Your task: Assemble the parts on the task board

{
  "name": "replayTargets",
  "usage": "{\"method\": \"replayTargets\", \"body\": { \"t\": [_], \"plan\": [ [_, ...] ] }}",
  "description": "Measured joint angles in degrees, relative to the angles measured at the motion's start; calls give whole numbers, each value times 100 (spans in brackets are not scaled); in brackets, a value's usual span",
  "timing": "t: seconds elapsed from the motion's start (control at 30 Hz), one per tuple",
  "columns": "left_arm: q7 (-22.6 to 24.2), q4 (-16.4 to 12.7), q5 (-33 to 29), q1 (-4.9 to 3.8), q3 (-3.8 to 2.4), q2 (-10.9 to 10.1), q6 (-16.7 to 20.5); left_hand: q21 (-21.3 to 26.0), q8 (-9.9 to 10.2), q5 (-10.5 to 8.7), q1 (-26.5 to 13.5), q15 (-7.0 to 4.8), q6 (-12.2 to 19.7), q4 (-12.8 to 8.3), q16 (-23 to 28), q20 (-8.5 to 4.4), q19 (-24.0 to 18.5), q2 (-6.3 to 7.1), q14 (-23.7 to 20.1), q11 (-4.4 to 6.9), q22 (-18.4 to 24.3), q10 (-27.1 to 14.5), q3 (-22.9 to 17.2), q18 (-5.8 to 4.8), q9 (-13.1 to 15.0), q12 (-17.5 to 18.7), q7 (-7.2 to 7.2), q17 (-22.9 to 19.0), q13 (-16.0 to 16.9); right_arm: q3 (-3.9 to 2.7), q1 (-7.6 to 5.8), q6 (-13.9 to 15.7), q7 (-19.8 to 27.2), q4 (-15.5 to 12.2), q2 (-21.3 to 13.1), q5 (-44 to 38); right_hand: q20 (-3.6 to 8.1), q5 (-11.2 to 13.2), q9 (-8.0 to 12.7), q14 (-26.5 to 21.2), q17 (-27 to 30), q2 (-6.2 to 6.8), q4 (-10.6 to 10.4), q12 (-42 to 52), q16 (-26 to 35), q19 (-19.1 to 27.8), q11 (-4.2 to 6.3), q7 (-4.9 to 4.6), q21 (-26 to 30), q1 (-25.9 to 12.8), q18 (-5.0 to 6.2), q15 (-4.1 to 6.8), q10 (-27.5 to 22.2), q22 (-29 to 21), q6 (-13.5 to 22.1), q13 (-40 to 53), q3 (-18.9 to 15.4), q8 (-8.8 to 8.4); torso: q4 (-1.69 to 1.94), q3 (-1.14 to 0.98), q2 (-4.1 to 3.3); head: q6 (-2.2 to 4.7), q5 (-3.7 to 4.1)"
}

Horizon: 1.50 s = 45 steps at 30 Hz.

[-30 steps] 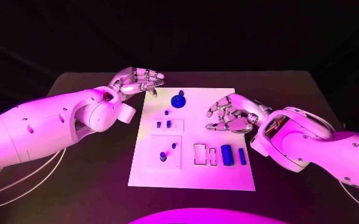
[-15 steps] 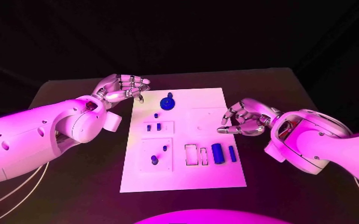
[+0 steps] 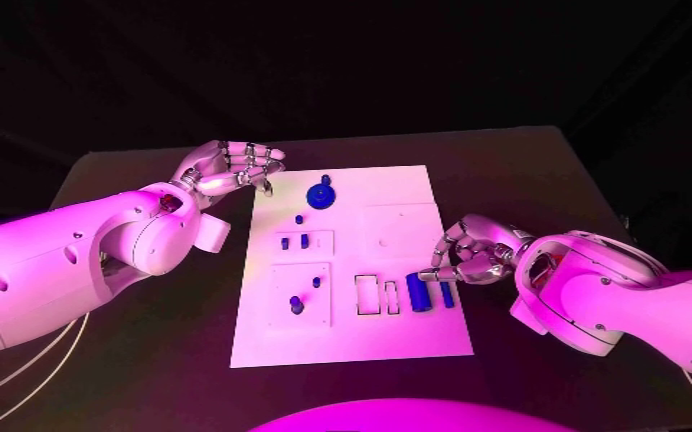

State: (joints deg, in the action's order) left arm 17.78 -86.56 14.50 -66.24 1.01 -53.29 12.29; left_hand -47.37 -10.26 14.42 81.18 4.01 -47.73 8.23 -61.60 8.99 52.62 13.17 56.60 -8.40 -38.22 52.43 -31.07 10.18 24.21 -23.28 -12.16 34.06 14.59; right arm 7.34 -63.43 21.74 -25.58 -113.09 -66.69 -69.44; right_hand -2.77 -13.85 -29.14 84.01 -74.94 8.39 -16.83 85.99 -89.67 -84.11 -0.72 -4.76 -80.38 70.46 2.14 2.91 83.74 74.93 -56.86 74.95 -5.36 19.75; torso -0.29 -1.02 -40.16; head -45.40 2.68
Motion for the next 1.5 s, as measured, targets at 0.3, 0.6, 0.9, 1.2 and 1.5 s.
{"method": "replayTargets", "body": {
  "t": [0.3,0.6,0.9,1.2,1.5],
  "plan": [
    [2,-9,-2,0,0,-10,2,0,0,0,0,0,0,0,0,0,0,0,0,0,0,0,0,0,0,0,0,0,0,0,168,-110,-192,96,182,-177,0,20,-7,-18,1,30,0,3,0,0,21,12,-27,-90,0,18,20,-1,-12,-1,0,0,0,-3,-3,-37,4],
    [-4,-14,-4,0,0,-27,1,0,0,0,0,0,0,0,0,0,0,0,0,21,0,-21,0,0,0,0,0,1,-5,2,283,-292,-278,200,335,-221,0,20,-7,-18,1,-10,0,-40,0,0,21,12,1,-171,0,18,20,-1,-12,-1,0,20,-8,-10,1,-71,-45],
    [-9,-18,-5,0,0,-58,2,0,0,0,0,0,0,0,0,0,0,0,0,21,0,-22,0,0,0,0,0,1,-5,-30,340,-388,-335,287,481,-258,0,71,-50,-18,2,-32,0,-50,0,0,21,40,1,-193,0,18,19,-2,-43,-2,0,105,-4,-10,1,-92,-64],
    [-18,-24,-5,0,0,-91,2,0,0,0,0,0,0,0,0,0,0,0,0,21,-1,-21,0,0,0,0,0,1,-5,-50,378,-387,-345,315,508,-331,20,80,-65,3,2,-97,6,-70,0,21,21,57,1,28,1,38,19,-2,-78,-3,187,112,-4,-3,4,-101,-71],
    [-23,-31,-4,0,0,-99,0,0,0,0,0,0,0,0,0,0,0,0,0,21,-1,-21,0,0,0,0,0,2,-5,-55,382,-366,-324,279,532,-375,42,-476,-39,-17,3,165,-79,-130,1,0,53,51,1,566,1,61,27,-3,-93,-3,644,106,-3,-2,4,-108,-45]
  ]
}}
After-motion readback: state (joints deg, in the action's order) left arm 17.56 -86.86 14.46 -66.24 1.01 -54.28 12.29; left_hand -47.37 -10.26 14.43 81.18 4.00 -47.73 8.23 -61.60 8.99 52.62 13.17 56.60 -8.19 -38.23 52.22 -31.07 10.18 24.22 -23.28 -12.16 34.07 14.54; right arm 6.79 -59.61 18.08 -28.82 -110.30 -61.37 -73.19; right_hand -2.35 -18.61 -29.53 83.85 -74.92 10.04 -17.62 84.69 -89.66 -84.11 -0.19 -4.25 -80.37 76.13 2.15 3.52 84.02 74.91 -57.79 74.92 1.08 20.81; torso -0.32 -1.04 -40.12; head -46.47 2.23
